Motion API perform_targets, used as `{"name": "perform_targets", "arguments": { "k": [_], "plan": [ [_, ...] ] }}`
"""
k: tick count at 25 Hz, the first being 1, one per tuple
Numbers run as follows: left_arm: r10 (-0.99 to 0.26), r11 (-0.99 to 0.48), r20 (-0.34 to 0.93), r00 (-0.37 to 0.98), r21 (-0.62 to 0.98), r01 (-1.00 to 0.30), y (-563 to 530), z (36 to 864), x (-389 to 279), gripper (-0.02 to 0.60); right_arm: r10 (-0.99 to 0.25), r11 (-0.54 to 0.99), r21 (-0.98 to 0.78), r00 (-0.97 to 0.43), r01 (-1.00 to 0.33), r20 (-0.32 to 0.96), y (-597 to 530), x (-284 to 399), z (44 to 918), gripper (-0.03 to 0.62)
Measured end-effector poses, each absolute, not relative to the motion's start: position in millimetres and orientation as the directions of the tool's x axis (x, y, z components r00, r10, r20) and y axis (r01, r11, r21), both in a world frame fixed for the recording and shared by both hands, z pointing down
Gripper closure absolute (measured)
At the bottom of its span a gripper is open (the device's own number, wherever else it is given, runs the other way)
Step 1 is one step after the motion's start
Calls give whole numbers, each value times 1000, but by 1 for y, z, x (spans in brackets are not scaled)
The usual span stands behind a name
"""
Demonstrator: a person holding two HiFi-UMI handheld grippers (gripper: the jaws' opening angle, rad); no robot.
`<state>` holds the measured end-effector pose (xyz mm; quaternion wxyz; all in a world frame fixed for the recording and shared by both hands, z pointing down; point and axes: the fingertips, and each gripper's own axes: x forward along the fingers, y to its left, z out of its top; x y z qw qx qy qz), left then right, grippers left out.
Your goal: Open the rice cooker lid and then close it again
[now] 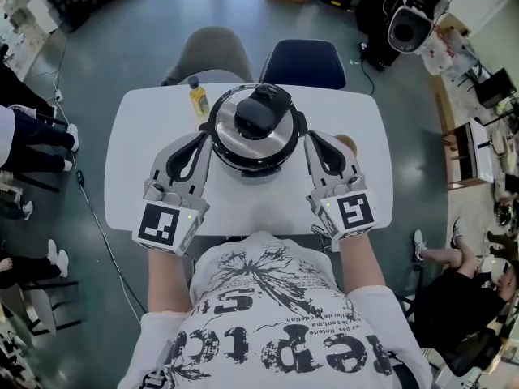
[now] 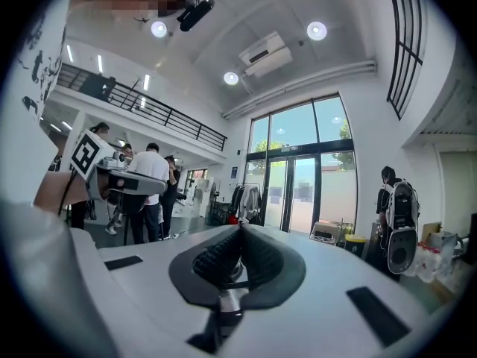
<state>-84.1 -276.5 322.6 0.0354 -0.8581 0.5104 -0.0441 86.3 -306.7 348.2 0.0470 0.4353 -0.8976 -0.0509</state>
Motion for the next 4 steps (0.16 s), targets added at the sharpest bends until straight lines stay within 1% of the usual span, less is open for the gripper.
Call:
{"name": "perform_targets", "arguments": {
  "k": [4],
  "plan": [
    [-877,-480,35,479,-104,-871,-279,323,-83,568,-783,620,120,-621,-776,32,-309,84,347,583]
  ]
}}
